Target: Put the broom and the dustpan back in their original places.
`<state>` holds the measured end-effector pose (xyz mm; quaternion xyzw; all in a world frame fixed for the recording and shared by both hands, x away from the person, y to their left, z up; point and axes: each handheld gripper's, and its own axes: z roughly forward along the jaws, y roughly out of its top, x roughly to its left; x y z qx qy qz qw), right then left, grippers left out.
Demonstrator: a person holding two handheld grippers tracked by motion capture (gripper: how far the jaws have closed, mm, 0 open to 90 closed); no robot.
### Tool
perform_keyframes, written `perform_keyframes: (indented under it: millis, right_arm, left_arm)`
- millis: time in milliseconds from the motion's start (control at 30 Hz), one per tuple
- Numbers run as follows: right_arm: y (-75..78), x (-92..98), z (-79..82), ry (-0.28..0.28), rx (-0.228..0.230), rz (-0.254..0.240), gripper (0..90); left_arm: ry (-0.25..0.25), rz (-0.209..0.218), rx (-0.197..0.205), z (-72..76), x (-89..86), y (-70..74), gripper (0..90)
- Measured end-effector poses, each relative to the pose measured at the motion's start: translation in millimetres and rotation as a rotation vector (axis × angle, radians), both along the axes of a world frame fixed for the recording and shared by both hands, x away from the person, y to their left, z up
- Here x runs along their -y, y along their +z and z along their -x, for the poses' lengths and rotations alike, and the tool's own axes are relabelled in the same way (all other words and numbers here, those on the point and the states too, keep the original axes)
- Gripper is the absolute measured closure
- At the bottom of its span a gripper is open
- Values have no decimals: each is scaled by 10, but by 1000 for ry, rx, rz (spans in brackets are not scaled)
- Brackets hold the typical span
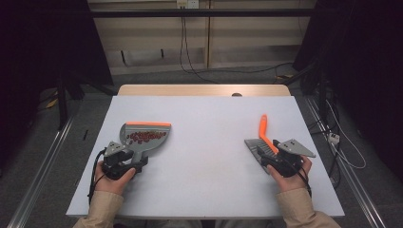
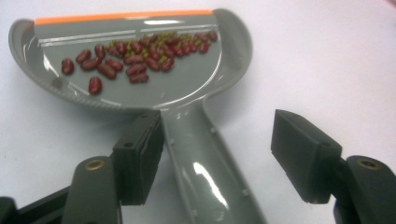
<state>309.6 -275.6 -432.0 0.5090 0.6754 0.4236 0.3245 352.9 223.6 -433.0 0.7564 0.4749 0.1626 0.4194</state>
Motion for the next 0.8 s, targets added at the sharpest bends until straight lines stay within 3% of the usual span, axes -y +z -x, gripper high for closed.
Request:
perform_keyframes:
  millis: [100,400,533,633,800]
  right_arm:
    - [26,-15,37,25,19,21,302]
    - [-7,46,-18,74,7,-45,239]
    - [-5,63,3,101,6,-54,220]
    - [-9,98,35,126,4,-89,210]
    - [-32,144,93,160,-18,-93,202]
  left_arm:
    - [-2,10,17,-3,13,12,250]
    - [-38,45,66,-7,-13,54,175]
    - [-92,55,84,9,-2,78,146]
    - [-135,75,103,19,6,92,131]
    - [-188,93,114,24,-29,103,97]
